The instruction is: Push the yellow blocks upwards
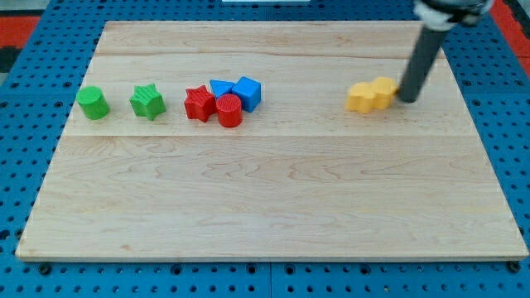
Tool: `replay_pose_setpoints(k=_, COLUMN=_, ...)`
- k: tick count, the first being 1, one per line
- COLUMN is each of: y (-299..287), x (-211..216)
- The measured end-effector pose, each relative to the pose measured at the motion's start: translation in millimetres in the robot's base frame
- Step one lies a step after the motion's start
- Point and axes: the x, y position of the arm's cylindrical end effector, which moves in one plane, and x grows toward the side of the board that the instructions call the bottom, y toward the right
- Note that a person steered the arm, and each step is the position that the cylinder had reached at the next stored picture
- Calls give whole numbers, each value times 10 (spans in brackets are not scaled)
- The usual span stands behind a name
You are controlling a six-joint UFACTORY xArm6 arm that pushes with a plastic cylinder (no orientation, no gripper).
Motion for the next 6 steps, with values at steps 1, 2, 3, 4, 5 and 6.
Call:
replay_pose_setpoints(k=1, y=-902, x=234)
replay_pose_setpoints(k=2, y=-1161, x=92)
replay_pose_setpoints(k=3, y=-918, x=38)
replay_pose_setpoints(k=4, y=-664, x=241)
replay_pose_setpoints(k=5, y=-478, x=-119)
replay_pose_setpoints(k=6, y=-871, x=-374)
